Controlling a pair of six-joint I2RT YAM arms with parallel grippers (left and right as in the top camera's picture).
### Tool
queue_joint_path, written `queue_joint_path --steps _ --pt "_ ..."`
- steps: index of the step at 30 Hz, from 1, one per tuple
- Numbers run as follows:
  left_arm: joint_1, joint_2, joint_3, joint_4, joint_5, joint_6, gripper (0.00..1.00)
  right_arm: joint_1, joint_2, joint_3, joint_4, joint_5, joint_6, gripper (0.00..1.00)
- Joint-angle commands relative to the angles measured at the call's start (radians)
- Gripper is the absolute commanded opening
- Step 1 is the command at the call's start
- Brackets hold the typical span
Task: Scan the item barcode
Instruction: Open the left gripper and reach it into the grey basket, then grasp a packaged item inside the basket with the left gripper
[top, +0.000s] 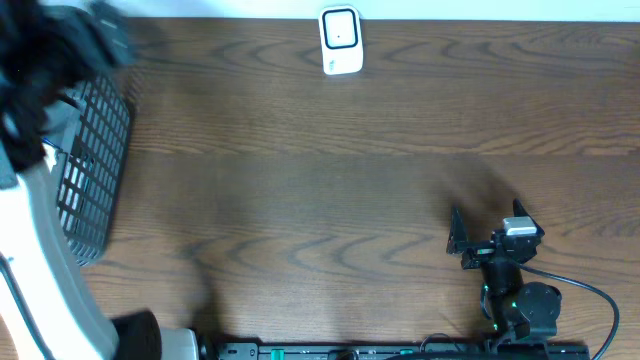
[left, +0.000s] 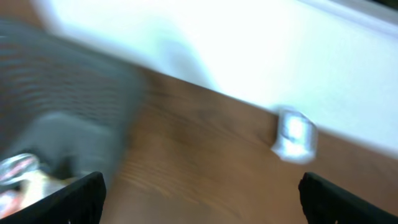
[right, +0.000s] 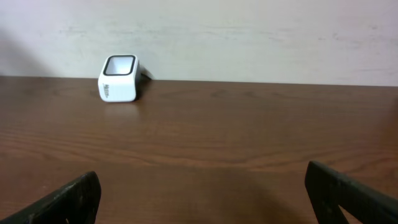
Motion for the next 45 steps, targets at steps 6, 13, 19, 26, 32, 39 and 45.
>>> queue_joint_path --steps 6,13,19,26,32,39,45 --pt "0.248 0.105 0.028 0.016 -0.139 -0.115 0.98 -0.002 -0.005 -0.001 -0.004 0.008 -0.005 0.99" --pt "0.346 0.185 0.007 -0.052 -0.267 -0.087 0.98 -0.002 -0.005 -0.001 -0.004 0.008 -0.005 0.99" --pt "0.39 0.249 -0.076 -0.063 -0.278 -0.086 0.98 -0.002 -0.005 -0.001 -0.004 0.008 -0.005 0.99" --pt "0.396 0.309 -0.209 -0.044 -0.278 0.011 0.97 -0.002 -0.005 -0.001 -0.004 0.008 -0.005 0.99" --pt "0.396 0.333 -0.312 -0.021 -0.278 0.083 0.98 -0.002 -0.005 -0.001 -0.004 0.008 -0.005 0.99" --pt "0.396 0.335 -0.448 0.0 -0.278 0.22 0.98 -0.002 -0.005 -0.001 -0.004 0.008 -0.005 0.99" --pt "0.407 0.335 -0.56 0.053 -0.278 0.296 0.98 -0.002 -0.005 -0.001 -0.004 0.008 -0.005 0.99"
